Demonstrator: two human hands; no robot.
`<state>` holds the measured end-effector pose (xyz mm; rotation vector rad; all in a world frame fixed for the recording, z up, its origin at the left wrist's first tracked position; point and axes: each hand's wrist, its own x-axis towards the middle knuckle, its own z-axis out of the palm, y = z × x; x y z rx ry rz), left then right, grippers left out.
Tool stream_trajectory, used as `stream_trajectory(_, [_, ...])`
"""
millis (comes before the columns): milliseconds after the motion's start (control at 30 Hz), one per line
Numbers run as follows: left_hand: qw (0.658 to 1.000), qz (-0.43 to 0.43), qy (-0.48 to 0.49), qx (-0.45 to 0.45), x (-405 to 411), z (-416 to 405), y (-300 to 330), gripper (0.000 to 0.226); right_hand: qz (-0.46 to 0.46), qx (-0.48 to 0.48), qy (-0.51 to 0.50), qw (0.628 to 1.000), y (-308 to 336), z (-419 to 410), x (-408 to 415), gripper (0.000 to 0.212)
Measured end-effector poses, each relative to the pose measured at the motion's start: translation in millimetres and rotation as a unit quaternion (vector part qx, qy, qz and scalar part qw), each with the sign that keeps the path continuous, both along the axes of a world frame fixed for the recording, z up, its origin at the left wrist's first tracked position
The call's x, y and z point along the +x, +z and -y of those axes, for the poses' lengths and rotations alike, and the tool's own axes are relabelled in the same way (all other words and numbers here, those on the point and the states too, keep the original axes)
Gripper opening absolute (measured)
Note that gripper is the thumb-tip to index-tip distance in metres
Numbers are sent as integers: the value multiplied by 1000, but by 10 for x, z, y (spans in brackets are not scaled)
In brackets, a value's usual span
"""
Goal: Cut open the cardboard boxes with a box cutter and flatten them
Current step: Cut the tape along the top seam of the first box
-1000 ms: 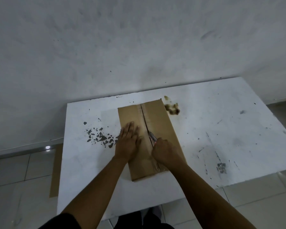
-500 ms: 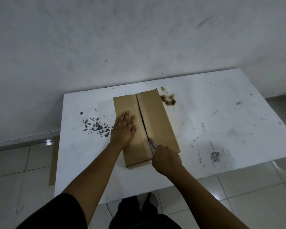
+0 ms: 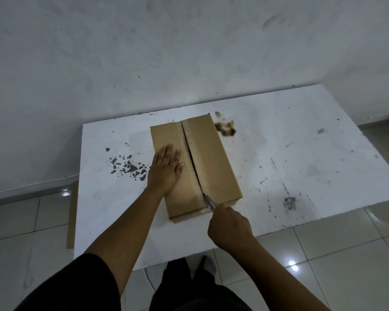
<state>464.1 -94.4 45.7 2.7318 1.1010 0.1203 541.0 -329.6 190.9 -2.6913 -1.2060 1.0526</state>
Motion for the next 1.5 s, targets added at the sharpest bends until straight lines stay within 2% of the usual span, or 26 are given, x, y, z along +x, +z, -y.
stream_trajectory(433, [1000,-11,2,-7,5,17,44,73,29,7,21,999,-24,217,-93,16])
stream_trajectory(600, [1000,-21,5,-10,-2,19,85,74,14,-6,41,999,-5,363,-13,31])
stream_trajectory(667, [1000,-23,9,-8,-16,16,110,73,30,20,9,999,1,403,77,18])
stream_trajectory(800, [999,-20,35,-29,-86,48,142,68,32,112,-56,992,-244,377,359,26])
stream_trajectory(867, [996,-17,64,-57,-105,88,171,63,-9,155,-78,985,-373,292,455,23])
stream_trajectory(933, [993,-18,87,-82,-94,131,215,60,-92,191,-127,969,-478,169,486,21])
stream_trajectory(1033, [989,-45,102,-94,-43,195,272,59,-189,200,-209,939,-642,16,472,19])
stream_trajectory(1133, [986,-83,114,-94,22,227,312,61,-216,208,-261,918,-737,-126,488,16])
stream_trajectory(1200, [989,-97,82,-70,43,249,334,61,-202,229,-258,917,-750,-244,555,19])
stream_trajectory(1333, [995,-51,-80,-8,64,243,320,65,-163,253,-243,922,-773,-495,752,23])
stream_trajectory(1400, [994,-33,-104,-4,74,177,340,65,-153,248,-238,927,-797,-574,827,24])
stream_trajectory(1500, [990,-65,-121,-9,111,77,462,79,-152,240,-225,932,-841,-616,888,25])
